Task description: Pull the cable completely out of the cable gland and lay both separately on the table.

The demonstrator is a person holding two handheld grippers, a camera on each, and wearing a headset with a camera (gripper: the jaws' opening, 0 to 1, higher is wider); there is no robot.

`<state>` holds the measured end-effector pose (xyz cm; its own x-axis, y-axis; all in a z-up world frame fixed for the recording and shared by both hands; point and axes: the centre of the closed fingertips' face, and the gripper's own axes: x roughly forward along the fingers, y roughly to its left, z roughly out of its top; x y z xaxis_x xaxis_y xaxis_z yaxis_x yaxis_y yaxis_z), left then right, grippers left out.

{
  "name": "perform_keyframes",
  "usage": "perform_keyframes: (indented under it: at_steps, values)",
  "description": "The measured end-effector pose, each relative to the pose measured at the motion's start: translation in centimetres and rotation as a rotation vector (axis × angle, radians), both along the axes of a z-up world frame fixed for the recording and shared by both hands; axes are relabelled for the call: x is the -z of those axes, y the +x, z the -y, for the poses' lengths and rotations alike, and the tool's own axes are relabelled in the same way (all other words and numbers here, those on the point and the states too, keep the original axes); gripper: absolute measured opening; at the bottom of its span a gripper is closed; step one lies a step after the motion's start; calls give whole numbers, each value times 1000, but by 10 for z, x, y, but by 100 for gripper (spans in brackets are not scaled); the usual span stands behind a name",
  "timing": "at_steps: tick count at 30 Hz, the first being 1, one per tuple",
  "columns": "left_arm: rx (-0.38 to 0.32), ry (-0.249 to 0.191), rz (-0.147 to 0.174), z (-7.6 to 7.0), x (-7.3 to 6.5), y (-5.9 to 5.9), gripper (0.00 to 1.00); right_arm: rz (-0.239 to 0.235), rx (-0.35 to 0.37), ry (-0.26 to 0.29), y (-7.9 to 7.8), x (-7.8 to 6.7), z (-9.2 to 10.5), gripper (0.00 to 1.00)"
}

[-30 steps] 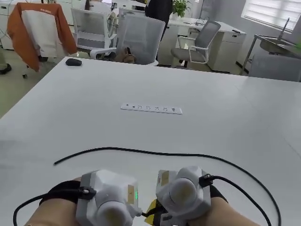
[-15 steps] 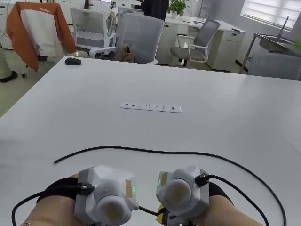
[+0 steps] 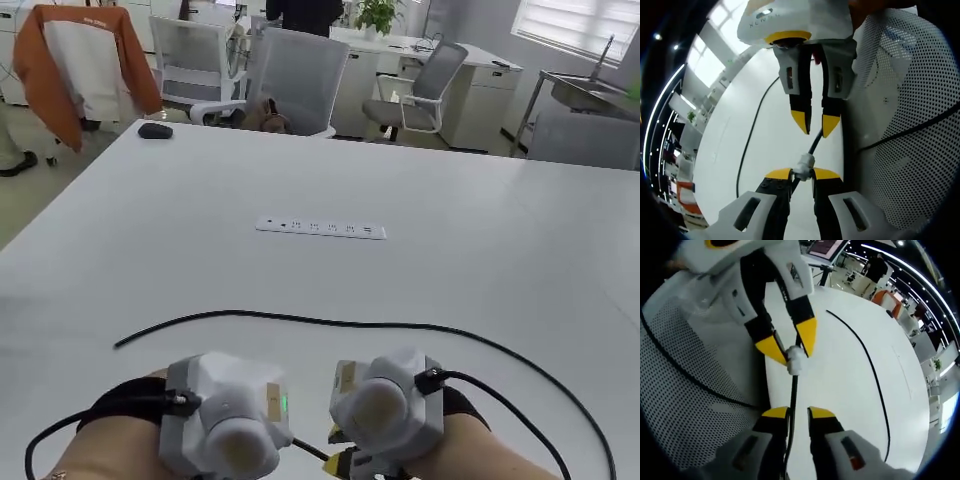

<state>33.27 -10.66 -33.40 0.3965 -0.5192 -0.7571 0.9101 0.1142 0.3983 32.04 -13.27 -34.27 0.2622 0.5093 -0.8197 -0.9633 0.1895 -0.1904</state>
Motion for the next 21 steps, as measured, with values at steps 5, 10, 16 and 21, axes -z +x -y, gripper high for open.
perform_keyframes:
  at_steps: [5, 10, 16, 21]
  values:
    - [5, -3, 8, 1, -1, 1, 17, -20, -17, 61, -5, -6, -9, 14]
    - [20, -13, 9, 4, -2, 2, 17, -30, -30, 37, -7, -1, -8, 4]
    - [14, -16, 10, 4, -3, 4, 17, -37, 1, 35, -5, 1, -4, 3]
    - [3, -14, 10, 2, -2, 5, 17, -40, 17, -16, -2, 8, 4, 3]
